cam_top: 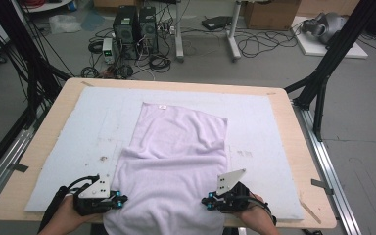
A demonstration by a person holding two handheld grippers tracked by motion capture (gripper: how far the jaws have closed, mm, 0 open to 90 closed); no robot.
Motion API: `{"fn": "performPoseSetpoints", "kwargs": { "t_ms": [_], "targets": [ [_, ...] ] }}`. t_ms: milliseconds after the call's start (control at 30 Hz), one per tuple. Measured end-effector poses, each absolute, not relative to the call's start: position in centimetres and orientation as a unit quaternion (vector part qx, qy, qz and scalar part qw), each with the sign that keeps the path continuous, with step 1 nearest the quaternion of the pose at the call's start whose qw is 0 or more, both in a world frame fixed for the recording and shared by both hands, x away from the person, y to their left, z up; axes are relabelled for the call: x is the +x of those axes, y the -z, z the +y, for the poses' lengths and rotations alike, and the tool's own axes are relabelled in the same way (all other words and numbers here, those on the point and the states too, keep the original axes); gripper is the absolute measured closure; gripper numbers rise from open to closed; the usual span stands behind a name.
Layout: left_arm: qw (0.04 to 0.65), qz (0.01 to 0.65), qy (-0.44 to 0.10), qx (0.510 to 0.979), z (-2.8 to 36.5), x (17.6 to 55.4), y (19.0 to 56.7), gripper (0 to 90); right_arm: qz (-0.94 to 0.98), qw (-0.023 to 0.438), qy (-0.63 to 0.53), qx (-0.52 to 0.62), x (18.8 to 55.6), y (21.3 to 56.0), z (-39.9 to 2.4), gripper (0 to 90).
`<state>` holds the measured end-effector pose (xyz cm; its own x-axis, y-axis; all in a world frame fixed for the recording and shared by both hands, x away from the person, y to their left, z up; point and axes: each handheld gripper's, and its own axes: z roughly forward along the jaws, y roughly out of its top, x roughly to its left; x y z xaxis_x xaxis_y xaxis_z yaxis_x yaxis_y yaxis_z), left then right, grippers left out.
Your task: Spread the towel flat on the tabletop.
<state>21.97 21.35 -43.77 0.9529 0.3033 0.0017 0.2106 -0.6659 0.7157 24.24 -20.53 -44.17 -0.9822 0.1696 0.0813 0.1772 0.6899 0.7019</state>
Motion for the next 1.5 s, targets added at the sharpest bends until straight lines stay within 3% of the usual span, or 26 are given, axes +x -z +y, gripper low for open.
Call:
{"fn": "performPoseSetpoints", "kwargs": {
  "t_ms": [200,267,400,467,567,600,633,667,733,867,1000,1067,1367,1433,1500],
  "targets": [
    [0.433,0.098,-0.040,0.895,22.3,19.0,41.8,86.9,-0.904,0.037,0.423,-0.055,21.1,42.1,-22.2,88.0],
    [0.431,0.115,-0.052,0.894,22.4,19.4,41.8,71.3,-0.899,0.014,0.432,-0.064,20.4,41.0,-23.0,81.4],
    [0.418,0.151,-0.063,0.894,22.1,21.4,42.8,61.2,-0.906,-0.003,0.412,-0.099,21.4,41.8,-22.9,64.7],
    [0.399,0.159,-0.063,0.901,21.7,22.0,43.4,61.3,-0.910,-0.008,0.400,-0.110,22.0,42.8,-22.6,62.5],
    [0.392,0.150,-0.061,0.906,21.5,22.3,44.0,76.2,-0.919,-0.017,0.376,-0.116,22.4,44.2,-22.0,68.0],
    [0.391,0.152,-0.060,0.906,21.5,22.3,44.0,84.9,-0.917,-0.021,0.382,-0.116,22.4,44.2,-22.0,73.3],
    [0.392,0.152,-0.060,0.906,21.5,22.2,44.0,87.1,-0.917,-0.022,0.381,-0.117,22.3,44.2,-22.0,85.7],
    [0.393,0.153,-0.058,0.905,21.5,22.0,44.0,88.0,-0.918,-0.008,0.382,-0.110,22.3,44.2,-22.1,88.1],
    [0.390,0.140,-0.048,0.909,21.8,21.3,43.8,88.4,-0.922,0.017,0.375,-0.091,21.9,44.0,-22.1,88.7],
    [0.396,0.137,-0.051,0.907,22.4,20.0,43.5,87.3,-0.910,0.013,0.404,-0.089,21.1,43.1,-22.9,87.3],
    [0.389,0.150,-0.056,0.907,22.1,20.7,43.6,69.1,-0.909,-0.002,0.401,-0.113,22.2,43.1,-23.2,75.4],
    [0.389,0.153,-0.056,0.907,21.7,20.8,43.8,64.3,-0.908,-0.001,0.401,-0.120,22.4,43.3,-23.0,73.2],
    [0.390,0.159,-0.067,0.905,21.5,21.9,43.9,60.6,-0.909,0.003,0.395,-0.129,22.6,43.9,-23.0,65.3],
    [0.393,0.160,-0.069,0.903,21.4,22.0,44.1,62.8,-0.915,-0.002,0.383,-0.125,22.6,44.1,-22.7,67.1],
    [0.396,0.158,-0.065,0.902,21.5,22.0,44.1,74.7,-0.916,-0.010,0.382,-0.123,22.4,44.2,-22.7,80.8]
  ]
}}
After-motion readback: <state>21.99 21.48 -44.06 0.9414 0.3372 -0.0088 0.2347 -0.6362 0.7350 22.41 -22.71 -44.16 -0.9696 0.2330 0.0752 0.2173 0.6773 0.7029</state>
